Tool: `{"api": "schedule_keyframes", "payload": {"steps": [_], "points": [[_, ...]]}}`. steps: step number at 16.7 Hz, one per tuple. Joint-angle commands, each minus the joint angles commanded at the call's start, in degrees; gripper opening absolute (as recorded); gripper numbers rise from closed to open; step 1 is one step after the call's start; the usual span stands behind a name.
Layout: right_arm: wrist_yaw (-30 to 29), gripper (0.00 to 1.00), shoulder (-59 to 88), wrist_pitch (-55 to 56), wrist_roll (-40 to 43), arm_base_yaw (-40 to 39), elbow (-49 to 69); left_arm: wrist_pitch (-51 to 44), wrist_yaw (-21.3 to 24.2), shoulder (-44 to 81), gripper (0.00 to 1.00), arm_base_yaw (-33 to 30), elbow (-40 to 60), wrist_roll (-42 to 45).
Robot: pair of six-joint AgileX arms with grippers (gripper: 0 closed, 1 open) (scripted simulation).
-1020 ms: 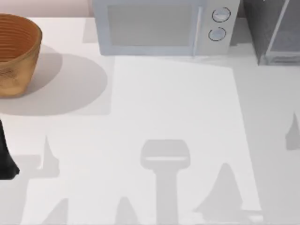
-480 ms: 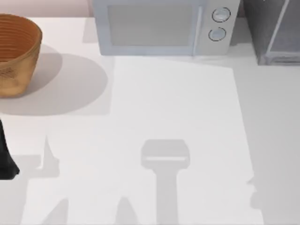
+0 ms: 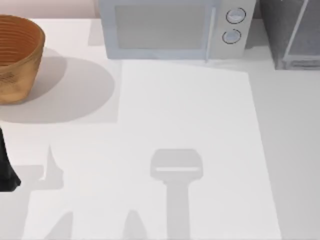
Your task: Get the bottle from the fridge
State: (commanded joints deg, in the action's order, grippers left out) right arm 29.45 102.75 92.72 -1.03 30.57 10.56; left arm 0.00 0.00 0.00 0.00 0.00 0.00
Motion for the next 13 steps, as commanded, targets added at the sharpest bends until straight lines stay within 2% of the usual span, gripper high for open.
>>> {"api": "schedule_keyframes", "payload": {"steps": [6,13], "points": [[-2.2,1.0,2.7,-1.9,0.3,-2.2,3.8,0.0,0.0,0.0,1.0,0.0,0.0,0.0],[-13.4,1.0,14.8,-13.9,0.9,-12.7,29.3,0.0,0.0,0.0,1.0,0.0,0.0,0.0]]}}
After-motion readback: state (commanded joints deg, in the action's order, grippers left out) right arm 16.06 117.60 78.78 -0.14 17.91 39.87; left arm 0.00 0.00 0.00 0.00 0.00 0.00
